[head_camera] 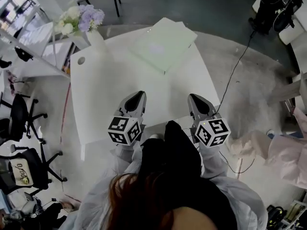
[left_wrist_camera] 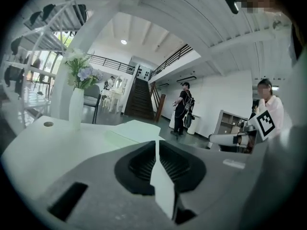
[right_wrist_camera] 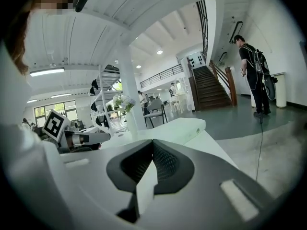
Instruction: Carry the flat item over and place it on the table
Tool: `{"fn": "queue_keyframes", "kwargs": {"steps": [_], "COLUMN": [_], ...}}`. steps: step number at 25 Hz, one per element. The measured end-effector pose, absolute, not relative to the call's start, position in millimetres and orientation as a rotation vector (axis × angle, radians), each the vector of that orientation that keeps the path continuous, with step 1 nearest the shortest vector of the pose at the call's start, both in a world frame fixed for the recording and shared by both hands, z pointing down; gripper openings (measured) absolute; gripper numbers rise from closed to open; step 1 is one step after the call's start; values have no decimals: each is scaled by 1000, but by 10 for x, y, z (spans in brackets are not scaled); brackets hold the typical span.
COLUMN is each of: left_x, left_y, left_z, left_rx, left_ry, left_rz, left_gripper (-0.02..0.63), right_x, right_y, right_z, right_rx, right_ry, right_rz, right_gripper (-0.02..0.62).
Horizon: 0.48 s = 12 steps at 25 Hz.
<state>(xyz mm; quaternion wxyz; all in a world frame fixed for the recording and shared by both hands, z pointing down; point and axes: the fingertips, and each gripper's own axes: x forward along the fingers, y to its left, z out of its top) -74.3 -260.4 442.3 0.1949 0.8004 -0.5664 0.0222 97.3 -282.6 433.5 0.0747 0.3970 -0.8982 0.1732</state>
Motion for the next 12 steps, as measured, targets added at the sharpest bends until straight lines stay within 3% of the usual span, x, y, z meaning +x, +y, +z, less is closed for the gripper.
{"fn": "queue_keyframes", "kwargs": {"steps": [12], "left_x": [-810], "left_y": [-2175], "left_z": [4543], "left_rx": [2239], "left_ry": [-1599], "left_rz": [70], "left_gripper": [-2], "right_x": [1025], "right_y": [-2451], "right_z": [4427], "right_rx": [1198], "right_ry": [-2675], "right_rz": [475], "right_gripper": [12]}}
